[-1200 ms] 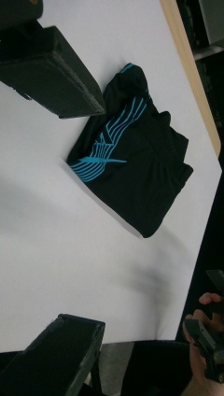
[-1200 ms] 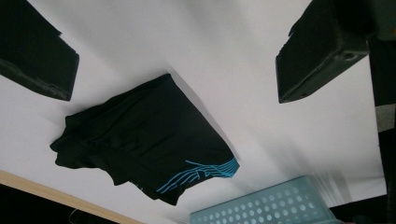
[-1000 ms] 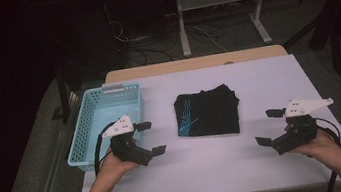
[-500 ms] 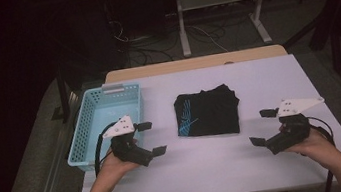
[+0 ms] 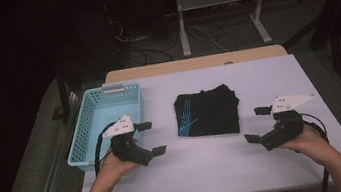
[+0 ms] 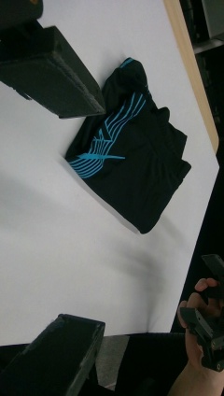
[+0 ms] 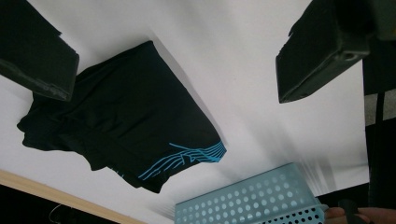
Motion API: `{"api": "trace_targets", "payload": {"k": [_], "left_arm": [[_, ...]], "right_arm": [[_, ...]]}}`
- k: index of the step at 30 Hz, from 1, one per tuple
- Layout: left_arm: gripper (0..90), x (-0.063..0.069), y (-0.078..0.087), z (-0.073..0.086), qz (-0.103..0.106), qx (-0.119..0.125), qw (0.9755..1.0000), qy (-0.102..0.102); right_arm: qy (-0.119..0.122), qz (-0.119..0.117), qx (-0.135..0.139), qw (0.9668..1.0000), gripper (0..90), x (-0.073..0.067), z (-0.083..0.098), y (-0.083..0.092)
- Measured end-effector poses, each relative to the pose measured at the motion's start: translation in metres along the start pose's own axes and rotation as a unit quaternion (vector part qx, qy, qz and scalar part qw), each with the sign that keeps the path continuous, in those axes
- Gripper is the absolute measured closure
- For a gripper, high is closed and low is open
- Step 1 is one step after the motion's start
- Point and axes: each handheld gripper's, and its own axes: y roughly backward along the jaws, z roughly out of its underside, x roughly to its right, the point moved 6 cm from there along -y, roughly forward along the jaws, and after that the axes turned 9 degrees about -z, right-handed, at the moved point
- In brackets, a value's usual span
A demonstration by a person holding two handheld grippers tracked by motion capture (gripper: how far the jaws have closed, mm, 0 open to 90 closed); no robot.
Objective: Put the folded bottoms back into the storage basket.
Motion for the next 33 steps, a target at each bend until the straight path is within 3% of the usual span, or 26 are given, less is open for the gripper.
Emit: {"api": "trace_targets", "payload": {"k": [33], "left_arm": [[0.0,-0.001,0.001,0.000,0.008,0.004,0.9999,0.006]], "right_arm": [[0.006,-0.022,0.008,0.9997,0.0,0.008,-0.026,-0.019]]}}
